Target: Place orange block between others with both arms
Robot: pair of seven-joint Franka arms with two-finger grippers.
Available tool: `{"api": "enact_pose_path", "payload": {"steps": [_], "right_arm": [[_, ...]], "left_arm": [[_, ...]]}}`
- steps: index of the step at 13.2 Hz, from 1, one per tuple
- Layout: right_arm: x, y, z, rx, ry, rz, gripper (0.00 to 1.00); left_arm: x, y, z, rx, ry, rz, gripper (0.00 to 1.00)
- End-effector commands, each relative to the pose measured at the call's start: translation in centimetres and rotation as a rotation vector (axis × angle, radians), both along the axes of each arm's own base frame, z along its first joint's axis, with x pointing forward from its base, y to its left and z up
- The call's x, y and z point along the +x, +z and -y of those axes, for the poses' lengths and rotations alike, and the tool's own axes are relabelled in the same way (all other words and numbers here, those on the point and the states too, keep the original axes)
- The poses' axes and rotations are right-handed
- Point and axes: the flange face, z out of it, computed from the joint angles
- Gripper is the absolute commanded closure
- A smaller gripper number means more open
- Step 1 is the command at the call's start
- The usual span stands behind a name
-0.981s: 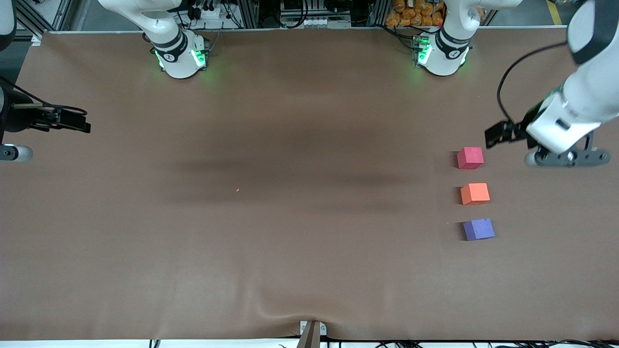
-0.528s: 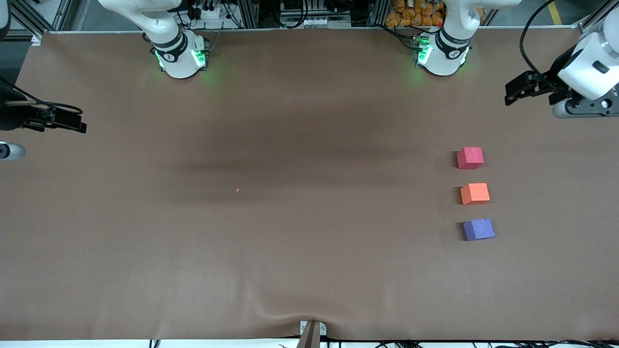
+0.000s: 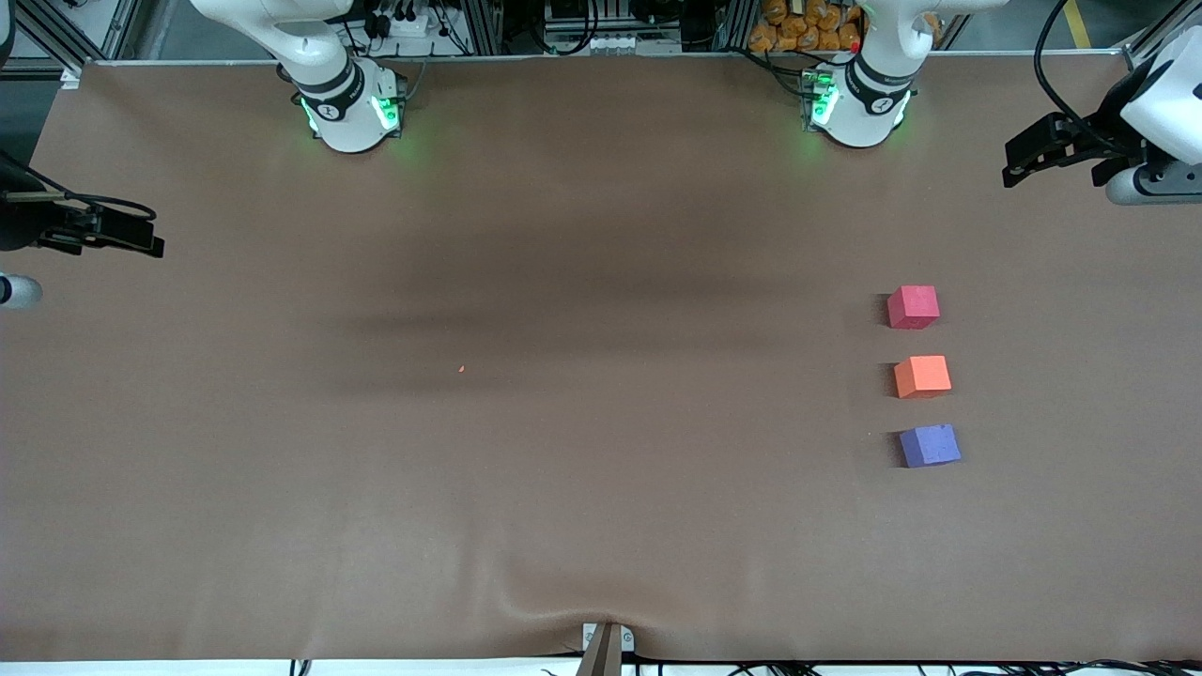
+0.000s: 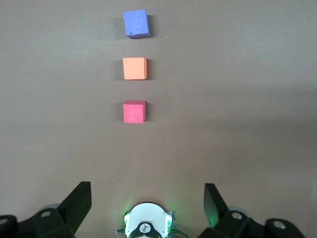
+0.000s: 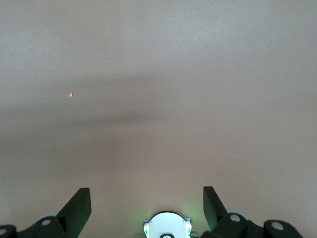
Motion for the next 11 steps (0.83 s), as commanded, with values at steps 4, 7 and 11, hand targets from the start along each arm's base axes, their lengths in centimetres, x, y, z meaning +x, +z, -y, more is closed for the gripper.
{"api": "enact_pose_path", "payload": {"steps": [4,7,11], "right_arm": [[0.1,-0.1,-3.0,0.001,0.049,0.002,0.00],[0.3,-0.4,-3.3,-0.003,0.055,-0.006,0.00],[-0.2,0.3,-1.0,-0.015,0.027,-0.005,0.00]], "left_arm": [[2.1,-0.2,0.2,0.015,-0.024,0.056,0.00],[2.1,-0.3,0.3,0.029,-0.118,0.053,0.00],[2.1,-0.5,1.2,0.020,-0.119,0.050,0.00]]}}
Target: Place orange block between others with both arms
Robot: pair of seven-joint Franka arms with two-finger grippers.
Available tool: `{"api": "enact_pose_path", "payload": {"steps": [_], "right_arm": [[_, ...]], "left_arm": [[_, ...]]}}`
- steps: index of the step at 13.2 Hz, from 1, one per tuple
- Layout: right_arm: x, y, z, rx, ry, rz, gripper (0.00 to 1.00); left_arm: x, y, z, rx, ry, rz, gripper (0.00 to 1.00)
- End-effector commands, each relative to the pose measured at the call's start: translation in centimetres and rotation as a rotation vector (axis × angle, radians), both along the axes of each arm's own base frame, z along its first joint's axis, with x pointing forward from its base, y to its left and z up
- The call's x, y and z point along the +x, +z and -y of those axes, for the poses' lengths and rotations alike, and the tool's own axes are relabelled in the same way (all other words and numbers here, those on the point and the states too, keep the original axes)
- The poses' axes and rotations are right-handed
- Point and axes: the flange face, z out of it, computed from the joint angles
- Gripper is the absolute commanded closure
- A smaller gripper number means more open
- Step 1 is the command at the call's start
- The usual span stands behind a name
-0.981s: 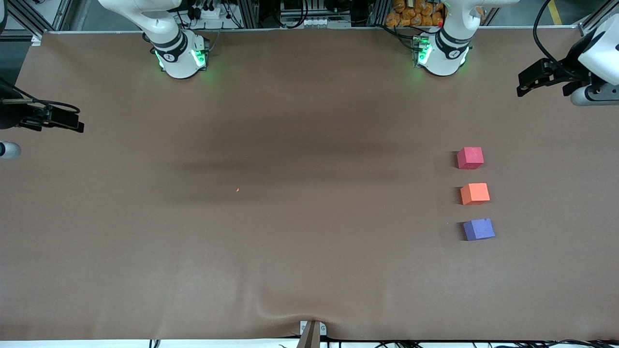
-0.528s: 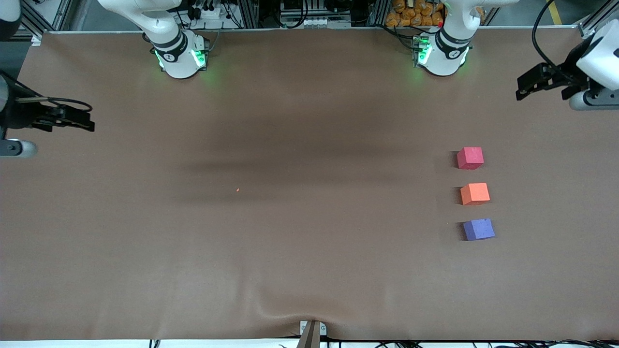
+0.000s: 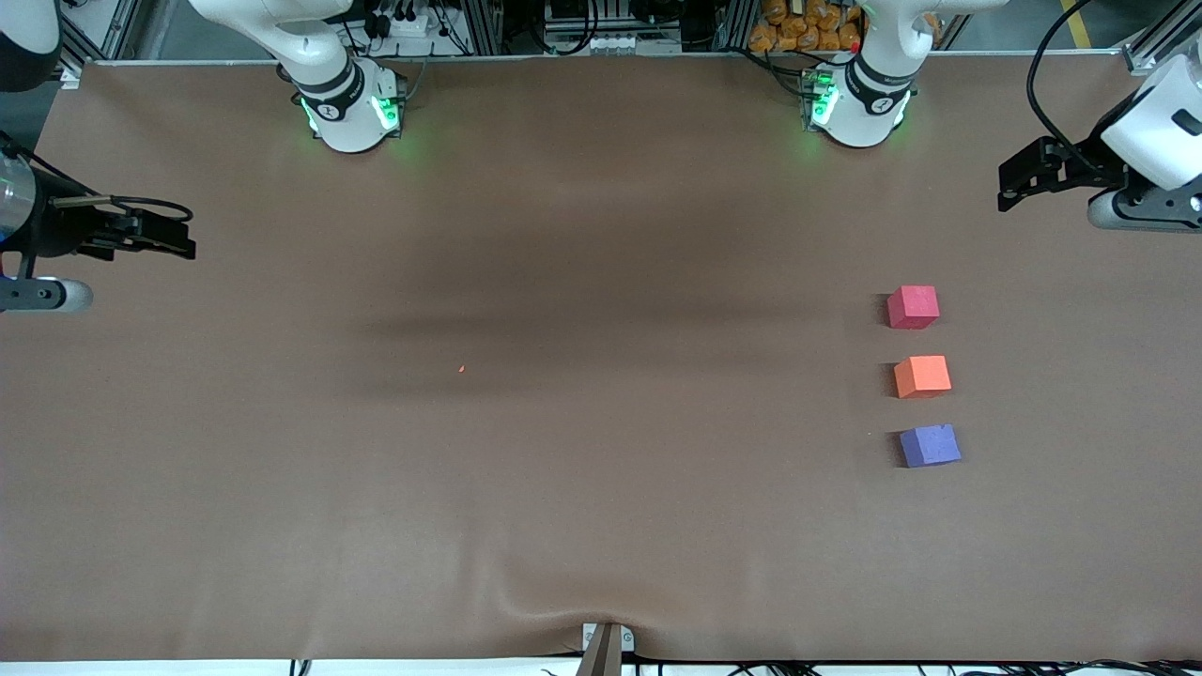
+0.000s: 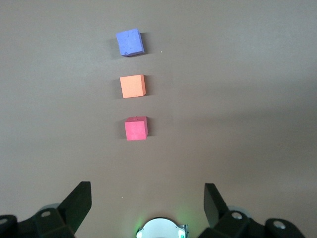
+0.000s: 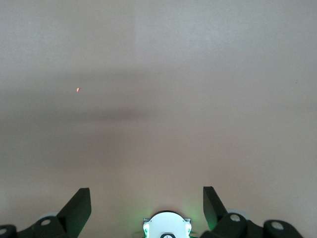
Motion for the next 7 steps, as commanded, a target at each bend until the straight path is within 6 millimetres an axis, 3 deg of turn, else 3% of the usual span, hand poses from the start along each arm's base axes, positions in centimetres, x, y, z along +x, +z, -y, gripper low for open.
{"api": "enact_pose_path", "payload": {"steps": [1,3,7], "right_arm": [[-0.9,1.1,2.3,-0.006,-0.030,-0.005,0.00],[-1.7,1.3,3.6,-0.001,-0.053,-0.054,0.00],[-1.9,1.7,3.8,0.007,-0.056,-0.056,0.00]], "left_arm": [[0.2,0.6,0.3,0.012,-0.016,0.015,0.00],[0.3,0.5,0.3,0.012,-0.016,0.015,0.00],[0.3,0.5,0.4,0.013,-0.019,0.014,0.00]]}}
